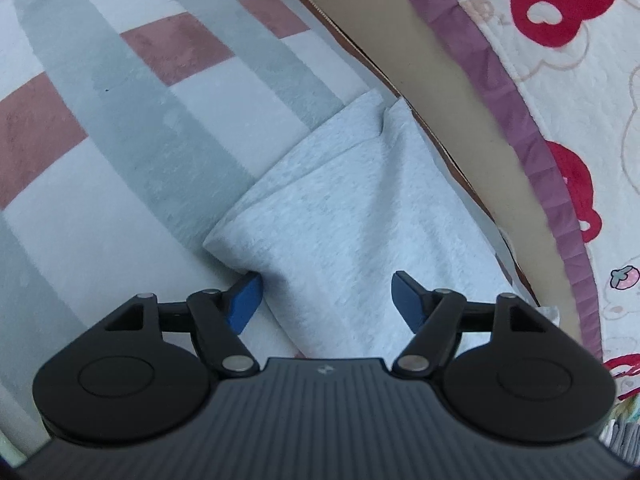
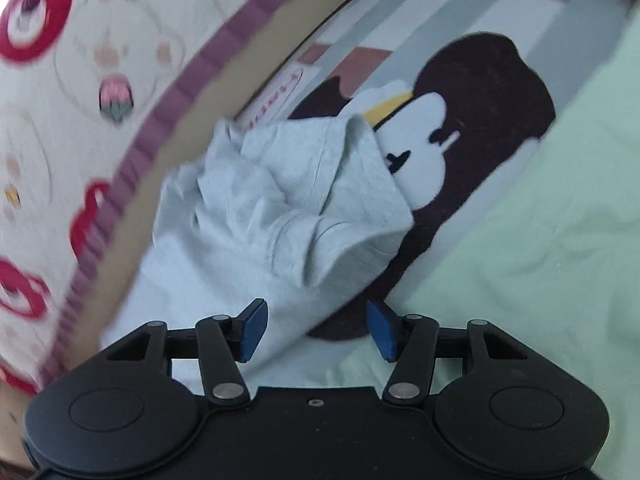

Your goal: Fold clothes

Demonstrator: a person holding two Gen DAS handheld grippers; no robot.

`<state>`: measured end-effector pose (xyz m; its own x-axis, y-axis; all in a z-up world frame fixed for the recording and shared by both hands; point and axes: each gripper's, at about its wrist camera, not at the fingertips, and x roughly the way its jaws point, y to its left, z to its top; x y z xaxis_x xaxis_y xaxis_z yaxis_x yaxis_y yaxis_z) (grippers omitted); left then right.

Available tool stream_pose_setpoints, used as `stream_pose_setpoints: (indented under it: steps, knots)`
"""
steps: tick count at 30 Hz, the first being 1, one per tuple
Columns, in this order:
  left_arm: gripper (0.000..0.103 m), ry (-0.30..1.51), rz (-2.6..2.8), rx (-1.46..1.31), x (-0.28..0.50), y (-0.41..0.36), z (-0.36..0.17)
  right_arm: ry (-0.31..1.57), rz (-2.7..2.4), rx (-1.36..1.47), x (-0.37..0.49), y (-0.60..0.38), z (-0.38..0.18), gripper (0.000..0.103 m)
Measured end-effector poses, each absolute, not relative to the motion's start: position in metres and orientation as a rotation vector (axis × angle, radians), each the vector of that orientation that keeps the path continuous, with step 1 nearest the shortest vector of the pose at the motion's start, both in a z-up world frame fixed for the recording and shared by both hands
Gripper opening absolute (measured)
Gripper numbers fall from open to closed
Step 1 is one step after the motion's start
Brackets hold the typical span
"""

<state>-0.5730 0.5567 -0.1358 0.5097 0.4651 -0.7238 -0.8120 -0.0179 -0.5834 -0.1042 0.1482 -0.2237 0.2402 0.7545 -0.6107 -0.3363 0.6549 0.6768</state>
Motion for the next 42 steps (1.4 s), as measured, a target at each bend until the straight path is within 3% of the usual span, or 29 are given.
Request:
stream_pose_setpoints:
  steps: [3,5,7,8,9,10,11,13,19,26,32,42]
  knots:
    - [0.075,0.360,1.058,-1.165,-0.566,0.556,-0.136,0.977,0.804,0.388,-0.106,0.159,-0.223,0.060]
    - [0.086,0.358,1.059,-1.132,-0.560,0.555,-0.136,0.898,0.818,0.305,-0.105,0.173,-0.221,0.060]
    - [0.085,0.366,1.082,-1.075,-0.553,0.555,-0.136,0.869,0.835,0.292,-0.102,0.185,-0.225,0.058]
    - [0.080,0.380,1.098,-1.028,-0.547,0.554,-0.136,0.870,0.839,0.294,-0.101,0.188,-0.225,0.052]
    - [0.069,0.430,1.108,-0.970,-0.541,0.556,-0.137,0.890,0.851,0.303,-0.097,0.190,-0.226,0.027]
    - [0.012,0.479,1.117,-0.911,-0.535,0.557,-0.137,0.910,0.864,0.312,-0.094,0.189,-0.227,0.016]
    - [0.004,0.525,1.124,-0.853,-0.529,0.558,-0.138,0.906,0.875,0.314,-0.091,0.187,-0.225,0.013]
    - [0.004,0.530,1.137,-0.807,-0.530,0.555,-0.133,0.856,0.897,0.289,-0.090,0.184,-0.211,0.006]
    - [0.004,0.447,1.163,-0.718,-0.549,0.535,-0.087,0.670,1.021,0.235,-0.086,0.190,-0.141,0.004]
    - [0.004,0.443,1.194,-0.884,-0.600,0.532,-0.086,0.750,1.028,0.221,-0.089,0.188,-0.127,0.004]
    - [0.005,0.570,1.211,-0.943,-0.611,0.529,-0.107,0.987,0.885,0.042,-0.100,0.175,-0.196,0.003]
    - [0.010,0.576,1.240,-0.957,-0.627,0.524,-0.106,0.908,0.756,-0.169,-0.102,0.171,-0.201,0.001]
